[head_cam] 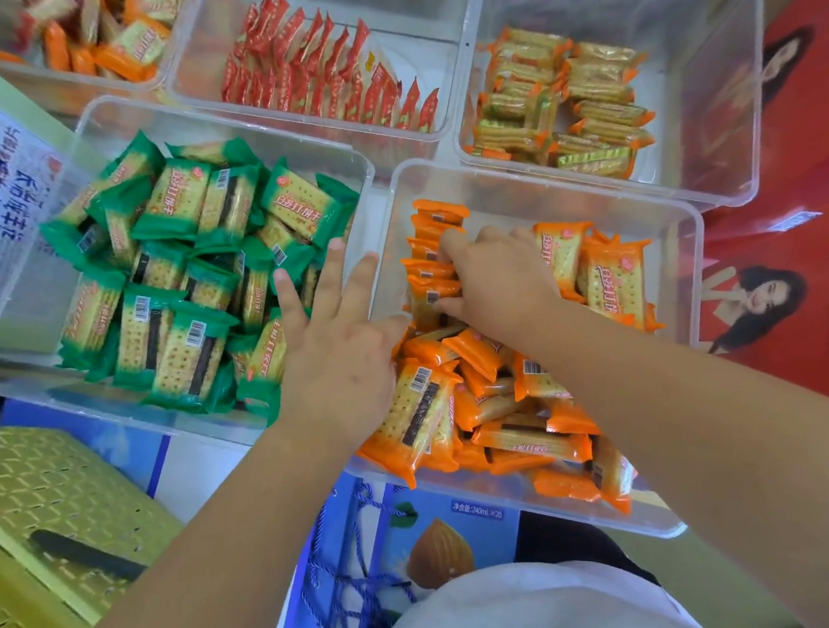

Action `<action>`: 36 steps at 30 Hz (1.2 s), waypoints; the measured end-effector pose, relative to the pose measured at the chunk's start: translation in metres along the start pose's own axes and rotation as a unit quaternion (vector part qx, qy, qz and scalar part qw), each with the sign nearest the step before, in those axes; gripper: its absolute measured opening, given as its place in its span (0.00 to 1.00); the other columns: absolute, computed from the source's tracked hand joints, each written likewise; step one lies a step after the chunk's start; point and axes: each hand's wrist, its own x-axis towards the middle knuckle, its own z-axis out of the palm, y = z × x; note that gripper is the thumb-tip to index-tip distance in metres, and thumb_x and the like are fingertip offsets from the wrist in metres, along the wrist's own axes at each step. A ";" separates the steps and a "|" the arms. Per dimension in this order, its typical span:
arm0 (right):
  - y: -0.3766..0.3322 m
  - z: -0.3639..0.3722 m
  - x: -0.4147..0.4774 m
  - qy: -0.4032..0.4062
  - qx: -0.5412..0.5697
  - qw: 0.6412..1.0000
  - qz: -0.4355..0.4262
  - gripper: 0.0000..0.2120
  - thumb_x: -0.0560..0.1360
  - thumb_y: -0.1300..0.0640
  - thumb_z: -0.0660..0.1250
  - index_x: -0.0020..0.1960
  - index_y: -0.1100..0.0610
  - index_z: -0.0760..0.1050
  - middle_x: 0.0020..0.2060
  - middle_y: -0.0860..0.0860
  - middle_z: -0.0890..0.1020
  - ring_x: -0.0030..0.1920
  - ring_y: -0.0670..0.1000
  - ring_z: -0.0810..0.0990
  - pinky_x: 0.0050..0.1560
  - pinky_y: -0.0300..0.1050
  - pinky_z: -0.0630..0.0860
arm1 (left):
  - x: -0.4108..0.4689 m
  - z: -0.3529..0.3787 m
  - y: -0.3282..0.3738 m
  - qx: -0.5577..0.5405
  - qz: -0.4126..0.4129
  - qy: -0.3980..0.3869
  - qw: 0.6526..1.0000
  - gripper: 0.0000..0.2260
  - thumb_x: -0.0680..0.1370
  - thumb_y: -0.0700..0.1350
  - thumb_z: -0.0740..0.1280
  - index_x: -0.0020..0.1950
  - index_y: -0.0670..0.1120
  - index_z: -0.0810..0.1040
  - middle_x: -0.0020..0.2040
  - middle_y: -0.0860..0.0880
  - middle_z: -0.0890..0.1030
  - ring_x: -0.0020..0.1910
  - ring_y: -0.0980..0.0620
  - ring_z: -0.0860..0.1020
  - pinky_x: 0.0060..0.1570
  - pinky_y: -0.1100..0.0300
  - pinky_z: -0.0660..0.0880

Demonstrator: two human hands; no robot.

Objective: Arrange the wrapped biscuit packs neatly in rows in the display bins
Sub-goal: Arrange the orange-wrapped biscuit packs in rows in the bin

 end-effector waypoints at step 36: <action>-0.004 0.004 0.010 0.030 -0.060 0.998 0.001 0.31 0.69 0.29 0.68 0.59 0.51 0.67 0.49 0.50 0.83 0.56 0.57 0.77 0.52 0.55 0.67 | 0.000 0.002 0.010 0.021 0.028 -0.007 0.999 0.15 0.73 0.41 0.70 0.59 0.52 0.81 0.42 0.53 0.83 0.68 0.40 0.70 0.71 0.32 0.46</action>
